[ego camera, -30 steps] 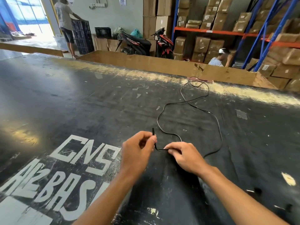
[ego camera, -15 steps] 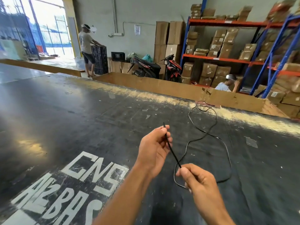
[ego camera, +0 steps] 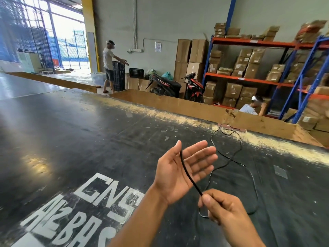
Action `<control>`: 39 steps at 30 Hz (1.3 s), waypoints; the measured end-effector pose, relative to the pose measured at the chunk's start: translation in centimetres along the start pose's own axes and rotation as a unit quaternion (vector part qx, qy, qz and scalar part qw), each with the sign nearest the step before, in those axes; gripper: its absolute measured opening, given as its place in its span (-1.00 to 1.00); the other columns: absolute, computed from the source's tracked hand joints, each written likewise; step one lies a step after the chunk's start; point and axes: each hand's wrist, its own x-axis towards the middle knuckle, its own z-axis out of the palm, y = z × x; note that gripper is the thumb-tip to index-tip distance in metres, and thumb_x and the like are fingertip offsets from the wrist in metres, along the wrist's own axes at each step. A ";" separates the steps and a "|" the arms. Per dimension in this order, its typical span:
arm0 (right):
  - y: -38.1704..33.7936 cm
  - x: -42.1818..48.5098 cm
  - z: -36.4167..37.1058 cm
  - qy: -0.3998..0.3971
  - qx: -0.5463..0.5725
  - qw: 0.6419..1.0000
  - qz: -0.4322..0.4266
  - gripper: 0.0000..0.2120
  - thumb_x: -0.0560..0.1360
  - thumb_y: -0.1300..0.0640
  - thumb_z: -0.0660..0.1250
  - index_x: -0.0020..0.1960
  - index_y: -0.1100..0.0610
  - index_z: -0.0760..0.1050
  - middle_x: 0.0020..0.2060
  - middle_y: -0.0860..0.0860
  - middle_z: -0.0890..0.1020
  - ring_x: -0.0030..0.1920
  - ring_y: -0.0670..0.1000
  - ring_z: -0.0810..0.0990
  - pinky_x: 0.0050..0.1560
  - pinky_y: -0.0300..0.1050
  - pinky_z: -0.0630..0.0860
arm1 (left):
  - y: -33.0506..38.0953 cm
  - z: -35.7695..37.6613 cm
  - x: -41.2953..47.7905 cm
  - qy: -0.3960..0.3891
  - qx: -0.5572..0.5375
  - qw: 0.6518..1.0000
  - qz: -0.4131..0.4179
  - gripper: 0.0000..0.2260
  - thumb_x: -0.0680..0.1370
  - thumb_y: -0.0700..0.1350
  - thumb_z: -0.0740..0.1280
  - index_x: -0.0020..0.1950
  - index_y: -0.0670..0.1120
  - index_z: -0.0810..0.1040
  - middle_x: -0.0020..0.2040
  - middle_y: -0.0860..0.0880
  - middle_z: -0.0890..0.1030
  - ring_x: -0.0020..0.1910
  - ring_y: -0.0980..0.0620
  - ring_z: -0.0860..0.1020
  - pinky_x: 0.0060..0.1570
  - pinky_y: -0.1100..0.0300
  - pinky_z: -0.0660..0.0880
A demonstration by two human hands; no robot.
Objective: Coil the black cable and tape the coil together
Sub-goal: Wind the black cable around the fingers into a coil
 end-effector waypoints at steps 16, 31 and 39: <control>-1.8 -0.3 -1.3 0.057 0.016 0.998 0.018 -0.72 0.41 -0.01 0.26 -0.36 0.15 0.55 -0.60 -0.06 0.27 -0.53 -0.07 0.20 -0.47 -0.25 0.16 | 0.1 -0.3 0.7 0.011 0.037 0.999 -0.039 -0.47 0.62 0.27 -0.04 0.48 0.10 0.40 0.40 -0.21 0.52 0.39 -0.27 0.47 0.43 -0.26 0.26; 0.4 -1.3 -1.2 0.057 -0.091 0.994 0.013 -0.74 0.60 0.17 0.25 -0.24 0.10 0.58 -0.56 -0.10 0.41 -0.48 -0.12 0.30 -0.44 -0.25 0.26 | 1.4 -1.9 -0.7 -0.054 0.005 0.998 -0.039 -0.50 0.58 0.35 -0.09 0.43 0.31 0.39 0.44 -0.33 0.43 0.44 -0.40 0.34 0.37 -0.48 0.14; 0.8 -2.7 -1.0 0.052 -0.217 0.971 -0.081 -0.97 0.58 0.04 0.29 -0.02 -0.07 0.44 -0.51 0.01 0.36 -0.49 -0.09 0.25 -0.42 -0.23 0.17 | 1.9 -2.5 -0.5 -0.052 0.013 0.998 -0.028 -0.49 0.58 0.35 -0.09 0.43 0.29 0.39 0.46 -0.34 0.39 0.43 -0.41 0.36 0.36 -0.50 0.14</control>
